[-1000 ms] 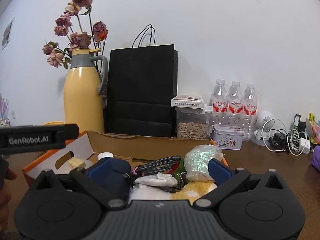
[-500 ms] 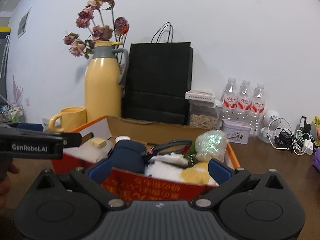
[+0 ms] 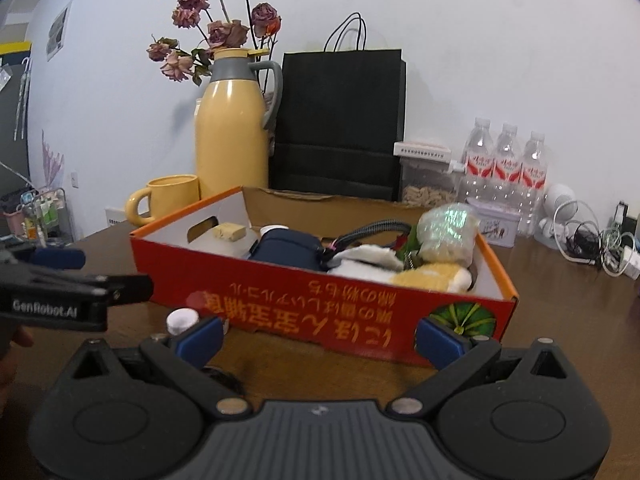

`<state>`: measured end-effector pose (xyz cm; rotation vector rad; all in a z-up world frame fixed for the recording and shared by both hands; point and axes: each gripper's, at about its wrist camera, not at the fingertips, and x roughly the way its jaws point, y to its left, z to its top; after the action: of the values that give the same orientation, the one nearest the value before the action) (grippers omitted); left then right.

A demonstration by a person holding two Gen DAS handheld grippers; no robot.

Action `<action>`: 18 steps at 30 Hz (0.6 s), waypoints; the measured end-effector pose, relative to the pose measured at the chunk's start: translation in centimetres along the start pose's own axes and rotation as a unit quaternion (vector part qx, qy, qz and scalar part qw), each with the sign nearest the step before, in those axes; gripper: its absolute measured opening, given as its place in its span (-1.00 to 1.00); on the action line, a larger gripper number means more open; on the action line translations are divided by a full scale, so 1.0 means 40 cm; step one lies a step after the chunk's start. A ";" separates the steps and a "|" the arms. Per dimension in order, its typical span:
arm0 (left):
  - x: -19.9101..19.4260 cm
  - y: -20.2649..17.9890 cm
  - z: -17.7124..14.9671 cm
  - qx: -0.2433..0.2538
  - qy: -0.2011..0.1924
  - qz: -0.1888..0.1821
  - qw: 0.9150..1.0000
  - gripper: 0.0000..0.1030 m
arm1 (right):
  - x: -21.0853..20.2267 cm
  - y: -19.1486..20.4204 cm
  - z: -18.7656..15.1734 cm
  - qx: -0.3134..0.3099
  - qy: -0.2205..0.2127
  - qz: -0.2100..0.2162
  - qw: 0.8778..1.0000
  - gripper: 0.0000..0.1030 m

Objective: Organize objects
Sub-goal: 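Withdraw both grippers from the box toward the black cable and white cap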

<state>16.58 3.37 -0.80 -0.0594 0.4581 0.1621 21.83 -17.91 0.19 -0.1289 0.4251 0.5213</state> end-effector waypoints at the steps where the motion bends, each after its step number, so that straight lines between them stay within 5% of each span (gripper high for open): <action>1: -0.006 0.008 -0.004 -0.002 0.002 0.001 1.000 1.00 | -0.002 0.001 -0.003 0.002 0.003 0.002 1.000 1.00; 18: -0.027 0.065 -0.032 -0.017 0.019 -0.003 1.000 1.00 | 0.012 0.081 -0.036 -0.010 0.066 0.057 0.996 0.98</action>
<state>14.62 5.65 -1.52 -0.0981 0.4923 0.1624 20.04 -15.24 -1.34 -0.1601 0.5591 0.6311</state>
